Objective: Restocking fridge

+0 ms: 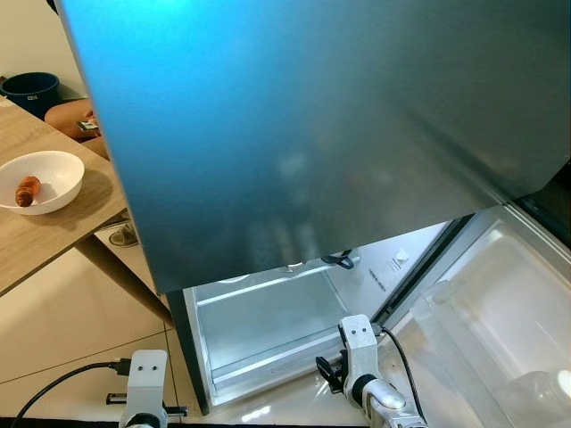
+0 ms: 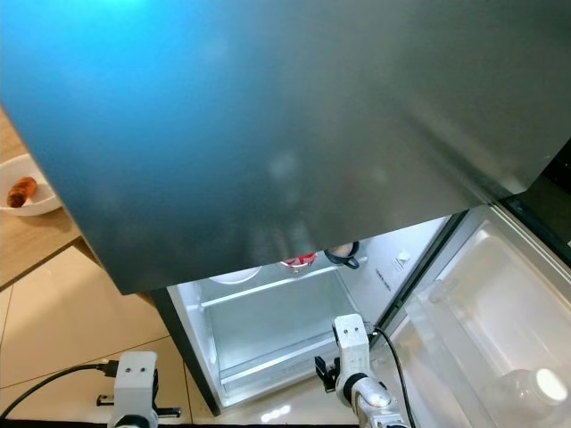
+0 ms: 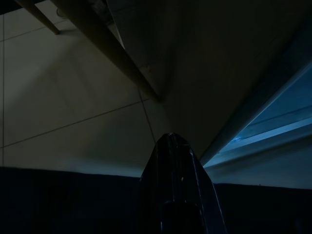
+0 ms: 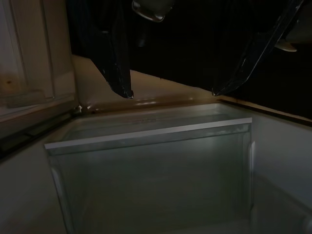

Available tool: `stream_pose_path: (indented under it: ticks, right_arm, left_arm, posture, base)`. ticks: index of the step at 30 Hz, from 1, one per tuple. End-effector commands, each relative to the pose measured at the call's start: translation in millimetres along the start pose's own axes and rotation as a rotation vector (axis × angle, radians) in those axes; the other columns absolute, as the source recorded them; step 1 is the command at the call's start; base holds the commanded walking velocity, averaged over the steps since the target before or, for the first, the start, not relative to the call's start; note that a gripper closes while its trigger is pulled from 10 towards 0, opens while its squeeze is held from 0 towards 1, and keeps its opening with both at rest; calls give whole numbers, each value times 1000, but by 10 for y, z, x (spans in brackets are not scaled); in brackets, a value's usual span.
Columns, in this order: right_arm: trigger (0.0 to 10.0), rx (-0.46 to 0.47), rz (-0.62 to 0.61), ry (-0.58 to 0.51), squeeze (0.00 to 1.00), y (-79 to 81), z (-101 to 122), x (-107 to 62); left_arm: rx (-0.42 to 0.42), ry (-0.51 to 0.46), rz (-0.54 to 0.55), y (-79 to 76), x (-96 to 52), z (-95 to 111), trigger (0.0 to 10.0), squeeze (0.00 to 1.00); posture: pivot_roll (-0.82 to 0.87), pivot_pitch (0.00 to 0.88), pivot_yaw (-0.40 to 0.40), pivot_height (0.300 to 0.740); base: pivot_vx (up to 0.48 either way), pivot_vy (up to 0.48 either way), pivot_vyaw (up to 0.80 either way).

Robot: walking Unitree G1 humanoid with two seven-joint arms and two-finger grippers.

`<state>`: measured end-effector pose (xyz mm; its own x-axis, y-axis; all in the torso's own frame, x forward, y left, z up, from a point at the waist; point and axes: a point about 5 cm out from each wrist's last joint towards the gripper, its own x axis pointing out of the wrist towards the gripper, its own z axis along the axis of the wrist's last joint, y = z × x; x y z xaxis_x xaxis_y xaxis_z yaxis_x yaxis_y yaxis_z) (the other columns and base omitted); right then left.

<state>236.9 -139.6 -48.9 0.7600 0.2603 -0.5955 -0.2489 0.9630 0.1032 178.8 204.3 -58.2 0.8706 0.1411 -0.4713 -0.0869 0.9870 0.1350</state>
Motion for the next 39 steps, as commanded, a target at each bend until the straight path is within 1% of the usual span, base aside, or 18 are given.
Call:
stream_pose_path:
  ticks: [1, 3, 4, 7, 11, 20, 28, 36, 39]
  right_arm:
    - [10000, 20, -22, 15, 0, -46, -48, -25]
    - [10000, 18, -24, 15, 0, -47, -48, -25]
    - [10000, -7, -30, 15, 0, -50, -47, -26]
    - [10000, 11, -3, 9, 0, -21, -52, -26]
    - [10000, 5, -6, 13, 0, -15, -62, -27]
    - [10000, -16, -17, 8, 0, -13, -59, -27]
    - [10000, -22, -26, 9, 0, -30, -61, -32]
    - [10000, -26, -26, 6, 0, -28, -62, -33]
    - [10000, -26, -25, 6, 0, -31, -59, -33]
  left_arm:
    - [-25, 33, -12, -70, -32, -69, 10000, 0]
    - [-26, 33, -13, -72, -31, -68, 10000, 0]
    - [-31, 28, -17, -75, -29, -61, 10000, 0]
    - [-35, 28, -22, -75, -29, -61, 10000, 0]
    - [-34, 28, -24, -73, -31, -64, 10000, 0]
    - [-28, 33, -23, -61, -37, -76, 10000, 0]
    - [-28, 31, -28, -75, -38, -73, 10000, 0]
    - [-29, 28, -29, -83, -42, -74, 10000, 0]
    - [-28, 33, -24, -78, -47, -83, 10000, 0]
  posture:
    - [-31, 75, -91, 740]
    - [-31, 75, -91, 740]
    - [-31, 78, -91, 740]
    - [-29, 79, -90, 740]
    - [-28, 81, -88, 740]
    - [-33, 84, -85, 740]
    - [-36, 84, -81, 740]
    - [-38, 88, -84, 740]
    - [-38, 89, -86, 740]
  base:
    - [0, 0, 0]
    - [0, 0, 0]
    - [0, 0, 0]
    - [0, 0, 0]
    - [0, 0, 0]
    - [-479, 0, 0]
    - [-378, 0, 0]
    - [-331, 0, 0]
    - [0, 0, 0]
